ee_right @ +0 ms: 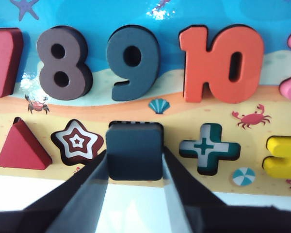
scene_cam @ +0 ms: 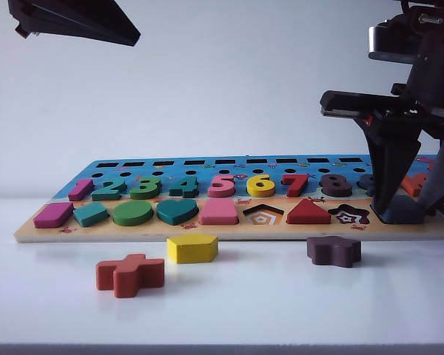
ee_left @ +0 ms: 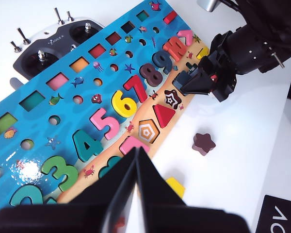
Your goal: Insert the cube into the slot.
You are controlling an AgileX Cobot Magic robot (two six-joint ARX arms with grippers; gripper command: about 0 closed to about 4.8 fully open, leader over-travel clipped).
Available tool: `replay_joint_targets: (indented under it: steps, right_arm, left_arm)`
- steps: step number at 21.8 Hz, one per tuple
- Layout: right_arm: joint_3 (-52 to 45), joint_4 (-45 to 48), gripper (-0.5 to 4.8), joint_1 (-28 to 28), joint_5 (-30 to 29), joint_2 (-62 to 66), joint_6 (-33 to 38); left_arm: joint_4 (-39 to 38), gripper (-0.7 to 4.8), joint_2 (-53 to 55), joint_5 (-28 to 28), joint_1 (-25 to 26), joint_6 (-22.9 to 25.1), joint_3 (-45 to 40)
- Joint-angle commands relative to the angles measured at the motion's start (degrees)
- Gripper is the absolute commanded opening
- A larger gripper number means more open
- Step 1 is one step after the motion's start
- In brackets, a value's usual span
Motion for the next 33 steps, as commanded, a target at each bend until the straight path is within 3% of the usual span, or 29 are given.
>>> replay_joint_targets:
  steps: [1,25,33]
  right_arm:
    - [0.1,1.3,-0.08,-0.1,0.0,0.2,-0.2]
    - [0.2,1.4,0.01,-0.5,-0.1,0.2,-0.7]
    - [0.2,1.0,0.62,-0.5,0.0,0.2,-1.7]
  left_arm:
    - [0.8,0.10,0.1,0.3,-0.1,0.4,0.2]
    - [0.8,0.10,0.1,0.3,-0.1,0.1,0.2]
    - [0.8,0.10,0.1,0.3,-0.1,0.1,0.2]
